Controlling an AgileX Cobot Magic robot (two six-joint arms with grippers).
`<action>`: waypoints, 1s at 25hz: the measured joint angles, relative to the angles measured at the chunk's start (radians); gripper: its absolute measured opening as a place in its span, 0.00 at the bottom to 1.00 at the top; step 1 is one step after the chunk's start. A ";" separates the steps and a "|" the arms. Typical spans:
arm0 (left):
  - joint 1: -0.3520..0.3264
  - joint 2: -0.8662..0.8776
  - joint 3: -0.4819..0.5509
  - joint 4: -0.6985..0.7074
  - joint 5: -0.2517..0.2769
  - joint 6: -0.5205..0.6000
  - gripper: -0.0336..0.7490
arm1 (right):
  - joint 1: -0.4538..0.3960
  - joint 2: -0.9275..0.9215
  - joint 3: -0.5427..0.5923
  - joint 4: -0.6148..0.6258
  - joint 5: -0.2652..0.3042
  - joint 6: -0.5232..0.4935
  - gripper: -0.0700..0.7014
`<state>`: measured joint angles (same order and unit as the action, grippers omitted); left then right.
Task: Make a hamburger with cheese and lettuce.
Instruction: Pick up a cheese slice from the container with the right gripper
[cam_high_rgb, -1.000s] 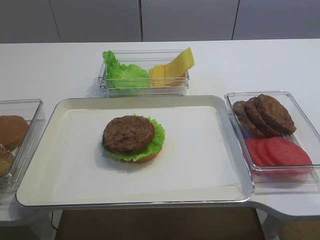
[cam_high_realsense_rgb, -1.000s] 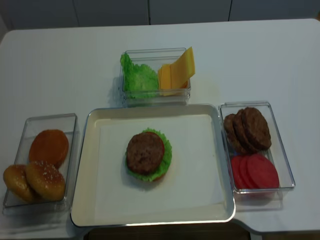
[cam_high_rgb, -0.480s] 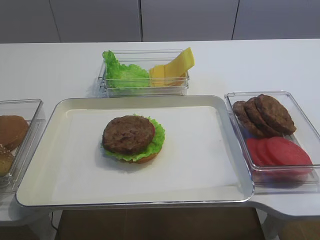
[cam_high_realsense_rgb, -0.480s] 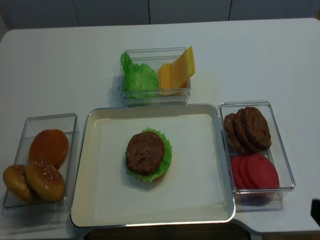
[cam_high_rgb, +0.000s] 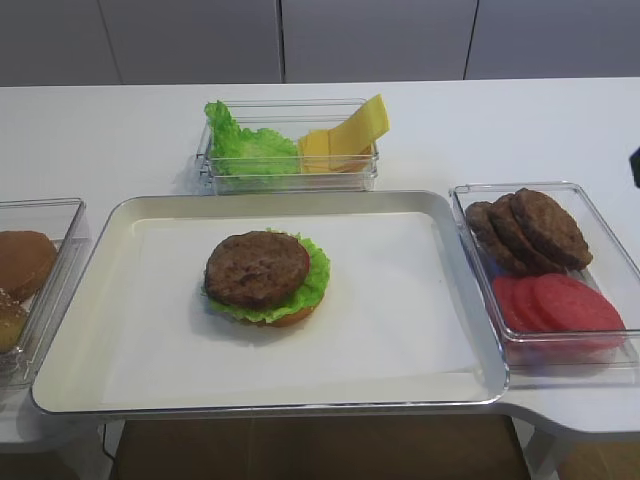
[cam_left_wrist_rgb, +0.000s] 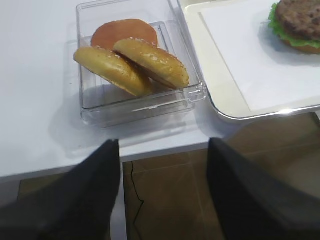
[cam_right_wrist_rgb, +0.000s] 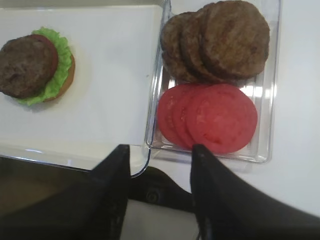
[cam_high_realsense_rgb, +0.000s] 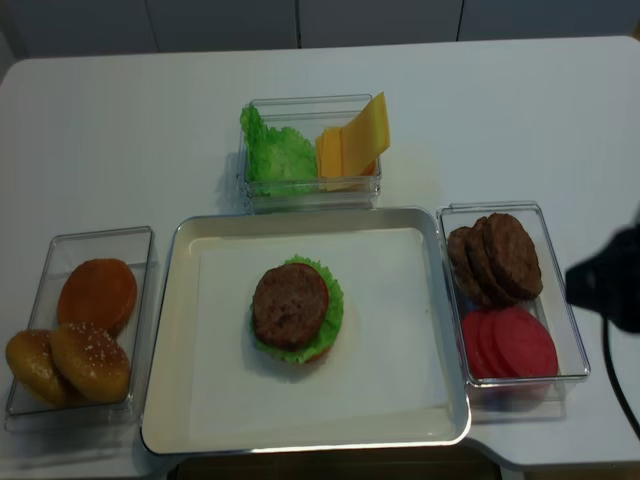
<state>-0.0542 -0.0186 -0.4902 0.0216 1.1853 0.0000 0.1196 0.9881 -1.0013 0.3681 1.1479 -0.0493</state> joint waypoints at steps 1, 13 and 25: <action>0.000 0.000 0.000 0.000 0.000 0.000 0.57 | 0.000 0.054 -0.040 0.000 0.024 0.007 0.51; 0.000 0.000 0.000 0.000 0.000 0.000 0.57 | 0.000 0.508 -0.446 0.064 0.094 0.061 0.51; 0.000 0.000 0.000 0.000 0.000 0.000 0.57 | 0.032 0.771 -0.707 0.074 0.093 0.124 0.67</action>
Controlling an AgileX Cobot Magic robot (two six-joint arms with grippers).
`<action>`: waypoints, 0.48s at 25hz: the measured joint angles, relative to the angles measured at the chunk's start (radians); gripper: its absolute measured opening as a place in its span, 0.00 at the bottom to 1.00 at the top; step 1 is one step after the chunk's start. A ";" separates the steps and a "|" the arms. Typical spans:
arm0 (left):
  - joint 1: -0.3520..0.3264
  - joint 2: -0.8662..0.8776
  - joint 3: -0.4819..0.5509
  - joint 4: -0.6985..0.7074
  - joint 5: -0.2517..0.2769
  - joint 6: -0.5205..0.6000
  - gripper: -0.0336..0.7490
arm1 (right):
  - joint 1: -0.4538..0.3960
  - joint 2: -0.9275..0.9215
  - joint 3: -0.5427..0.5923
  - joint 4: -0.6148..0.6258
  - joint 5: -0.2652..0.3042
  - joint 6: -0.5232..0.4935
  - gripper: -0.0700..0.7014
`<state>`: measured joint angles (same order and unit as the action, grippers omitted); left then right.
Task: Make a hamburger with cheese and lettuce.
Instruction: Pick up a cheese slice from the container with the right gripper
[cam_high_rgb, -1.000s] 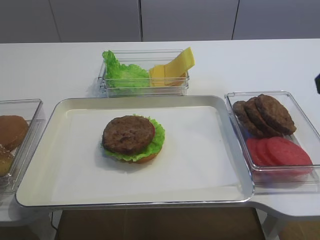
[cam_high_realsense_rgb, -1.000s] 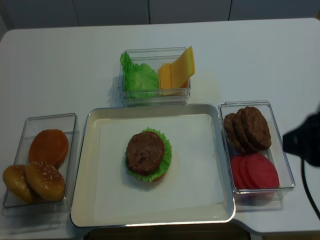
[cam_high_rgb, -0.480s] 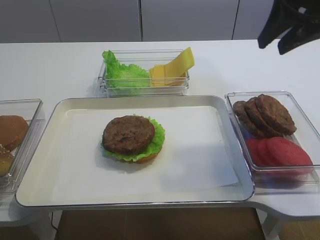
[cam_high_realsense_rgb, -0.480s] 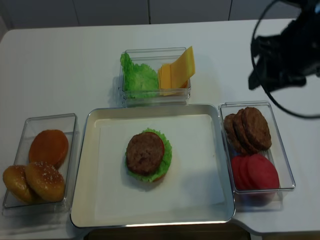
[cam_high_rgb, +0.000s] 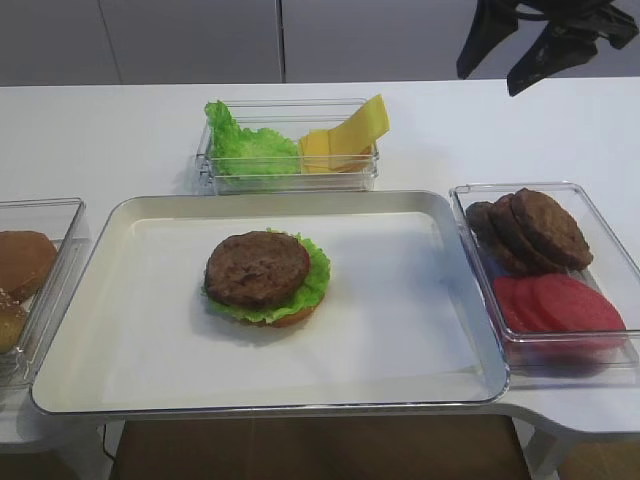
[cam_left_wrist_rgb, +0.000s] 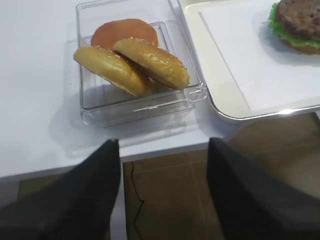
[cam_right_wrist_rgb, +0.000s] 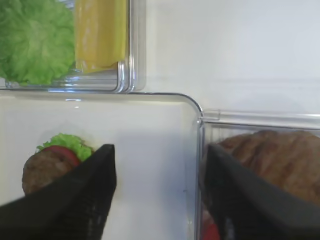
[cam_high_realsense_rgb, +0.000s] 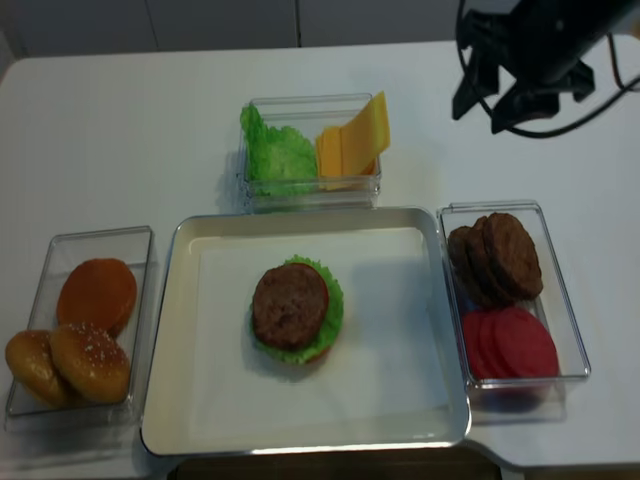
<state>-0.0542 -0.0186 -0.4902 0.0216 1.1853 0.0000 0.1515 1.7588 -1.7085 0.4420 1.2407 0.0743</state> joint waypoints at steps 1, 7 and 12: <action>0.000 0.000 0.000 0.000 0.000 0.000 0.57 | 0.007 0.013 -0.010 -0.002 0.000 -0.002 0.68; 0.000 0.000 0.000 0.000 0.000 0.000 0.57 | 0.049 0.065 -0.034 -0.003 -0.021 -0.002 0.69; 0.000 0.000 0.000 0.000 0.000 0.000 0.57 | 0.049 0.081 -0.046 0.075 -0.091 -0.097 0.69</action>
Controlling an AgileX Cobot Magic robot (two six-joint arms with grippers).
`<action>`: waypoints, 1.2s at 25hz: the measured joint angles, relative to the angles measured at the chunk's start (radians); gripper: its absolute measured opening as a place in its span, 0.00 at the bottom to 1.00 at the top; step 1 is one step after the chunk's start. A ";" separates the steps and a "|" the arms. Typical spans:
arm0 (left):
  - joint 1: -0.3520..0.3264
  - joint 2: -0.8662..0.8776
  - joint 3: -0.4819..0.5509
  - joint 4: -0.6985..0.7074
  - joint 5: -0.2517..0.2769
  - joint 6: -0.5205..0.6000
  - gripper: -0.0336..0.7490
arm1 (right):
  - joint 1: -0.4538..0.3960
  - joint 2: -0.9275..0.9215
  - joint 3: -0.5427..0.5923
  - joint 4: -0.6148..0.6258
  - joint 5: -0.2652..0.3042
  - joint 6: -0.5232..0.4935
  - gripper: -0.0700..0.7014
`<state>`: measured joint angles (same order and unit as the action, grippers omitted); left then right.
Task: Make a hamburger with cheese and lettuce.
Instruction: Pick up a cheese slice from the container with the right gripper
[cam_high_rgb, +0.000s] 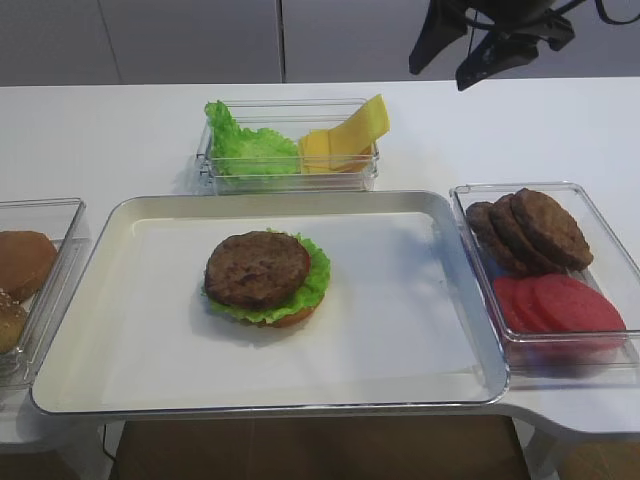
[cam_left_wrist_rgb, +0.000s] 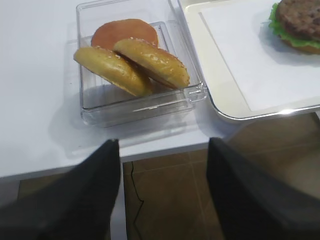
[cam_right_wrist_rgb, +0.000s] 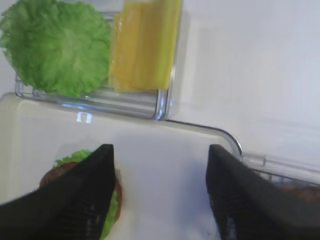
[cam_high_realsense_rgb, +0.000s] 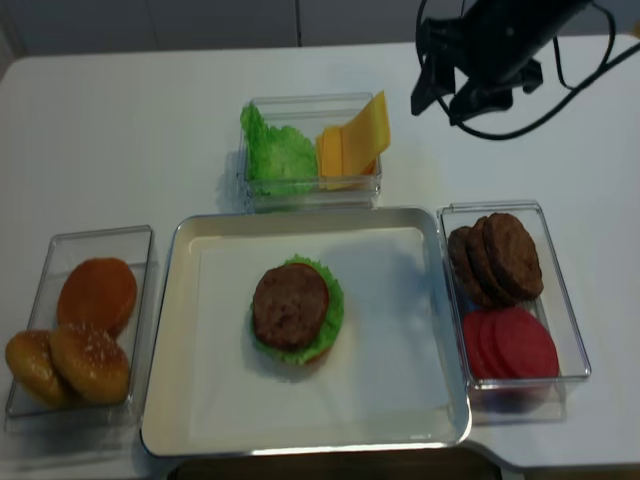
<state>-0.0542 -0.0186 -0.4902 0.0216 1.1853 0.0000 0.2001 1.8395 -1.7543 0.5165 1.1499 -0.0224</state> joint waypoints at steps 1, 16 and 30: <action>0.000 0.000 0.000 0.000 0.000 0.000 0.57 | 0.000 0.011 -0.016 0.018 -0.002 -0.004 0.69; 0.000 0.000 0.000 0.000 0.000 0.000 0.57 | 0.000 0.329 -0.339 0.124 0.043 -0.040 0.69; 0.000 0.000 0.000 0.000 0.000 0.000 0.57 | -0.013 0.428 -0.407 0.090 0.068 -0.042 0.68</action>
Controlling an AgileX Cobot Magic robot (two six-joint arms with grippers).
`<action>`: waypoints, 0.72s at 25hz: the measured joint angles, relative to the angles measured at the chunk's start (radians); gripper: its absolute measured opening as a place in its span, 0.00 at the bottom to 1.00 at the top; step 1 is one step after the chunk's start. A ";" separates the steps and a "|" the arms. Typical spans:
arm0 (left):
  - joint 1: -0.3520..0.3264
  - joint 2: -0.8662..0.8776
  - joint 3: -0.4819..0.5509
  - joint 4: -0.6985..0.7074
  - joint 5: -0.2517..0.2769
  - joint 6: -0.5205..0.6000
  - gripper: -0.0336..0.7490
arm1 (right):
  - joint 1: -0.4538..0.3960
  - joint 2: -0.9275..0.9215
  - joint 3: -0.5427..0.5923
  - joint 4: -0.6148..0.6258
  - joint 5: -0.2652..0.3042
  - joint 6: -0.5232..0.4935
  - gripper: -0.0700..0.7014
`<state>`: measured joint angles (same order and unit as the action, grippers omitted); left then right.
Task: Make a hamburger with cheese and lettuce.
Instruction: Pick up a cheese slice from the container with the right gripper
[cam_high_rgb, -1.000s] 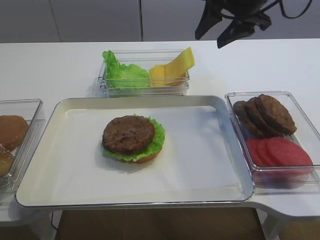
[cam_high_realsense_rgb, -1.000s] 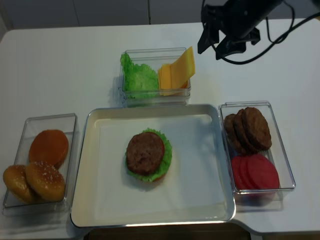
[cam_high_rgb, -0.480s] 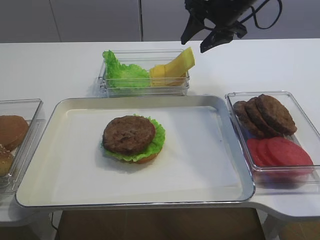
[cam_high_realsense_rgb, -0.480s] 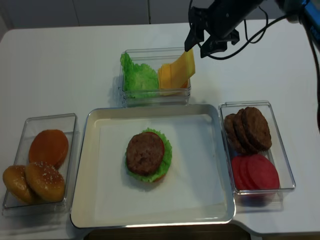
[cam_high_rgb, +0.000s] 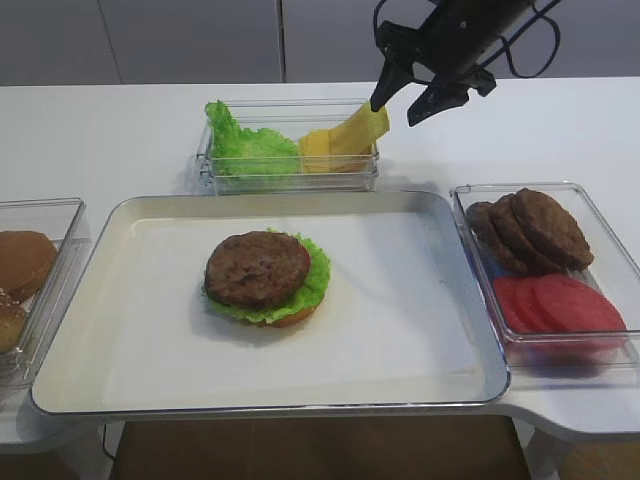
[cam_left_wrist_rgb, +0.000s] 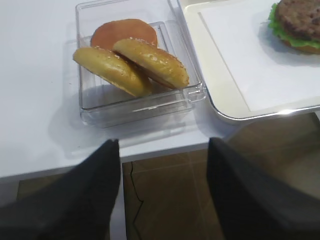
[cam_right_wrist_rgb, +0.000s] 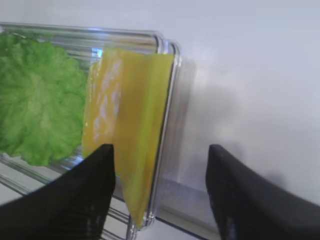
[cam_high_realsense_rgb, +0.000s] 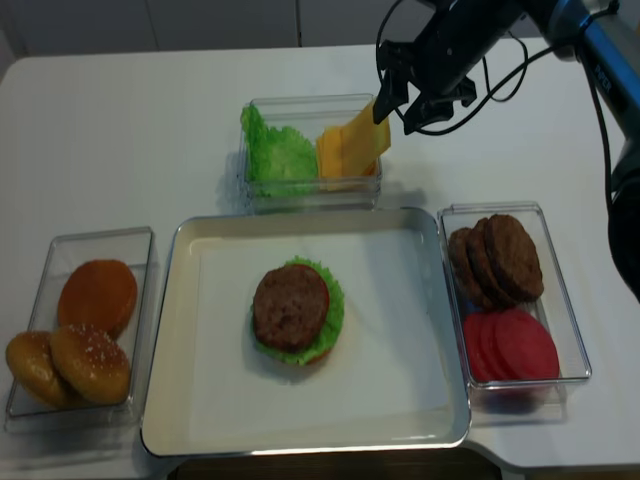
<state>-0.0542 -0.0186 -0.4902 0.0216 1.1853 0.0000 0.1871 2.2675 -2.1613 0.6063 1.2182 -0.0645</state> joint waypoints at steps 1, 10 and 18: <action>0.000 0.000 0.000 0.000 0.000 0.000 0.57 | 0.000 0.000 0.000 0.000 0.000 0.000 0.68; 0.000 0.000 0.000 0.000 0.000 0.000 0.57 | -0.005 0.022 -0.002 0.036 -0.025 -0.017 0.62; 0.000 0.000 0.000 0.000 0.000 0.000 0.57 | -0.005 0.036 -0.005 0.054 -0.039 -0.021 0.62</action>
<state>-0.0542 -0.0186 -0.4902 0.0216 1.1853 0.0000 0.1825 2.3039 -2.1660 0.6606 1.1787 -0.0853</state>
